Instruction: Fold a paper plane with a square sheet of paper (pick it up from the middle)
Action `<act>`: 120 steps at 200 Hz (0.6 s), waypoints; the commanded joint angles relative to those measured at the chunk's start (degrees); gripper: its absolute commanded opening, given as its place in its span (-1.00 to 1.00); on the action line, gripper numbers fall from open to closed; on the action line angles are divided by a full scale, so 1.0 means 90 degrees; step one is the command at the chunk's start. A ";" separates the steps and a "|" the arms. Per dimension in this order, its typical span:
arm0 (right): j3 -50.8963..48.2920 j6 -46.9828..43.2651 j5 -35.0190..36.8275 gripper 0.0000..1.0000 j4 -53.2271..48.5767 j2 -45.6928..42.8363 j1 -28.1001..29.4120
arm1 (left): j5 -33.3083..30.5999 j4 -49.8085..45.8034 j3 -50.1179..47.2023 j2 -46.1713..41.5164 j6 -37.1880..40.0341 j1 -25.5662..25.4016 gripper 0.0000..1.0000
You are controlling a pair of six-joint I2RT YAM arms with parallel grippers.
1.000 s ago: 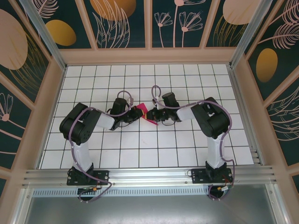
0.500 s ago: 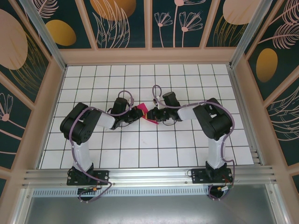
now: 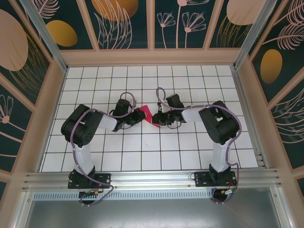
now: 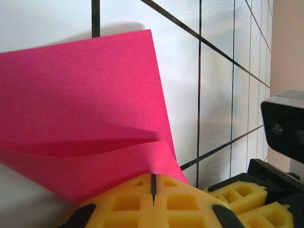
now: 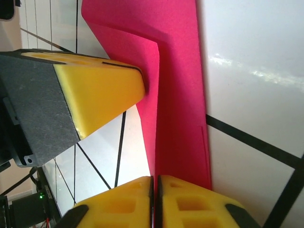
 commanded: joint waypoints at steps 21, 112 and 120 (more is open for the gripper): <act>-0.0079 -0.0028 0.0114 -0.91 -0.0152 0.0002 -0.0029 | 0.0152 -0.0140 0.0158 -0.0158 0.0166 -0.0024 -0.93; -0.0666 0.0408 0.0043 -0.96 0.0840 0.0068 -0.0204 | 0.0388 0.0694 -0.0371 -0.0823 -0.0127 -0.0043 -0.48; -0.0705 0.0435 0.0044 -0.92 0.0886 0.0055 -0.0214 | 0.0383 0.0724 -0.0427 -0.0811 -0.0160 -0.0061 -0.48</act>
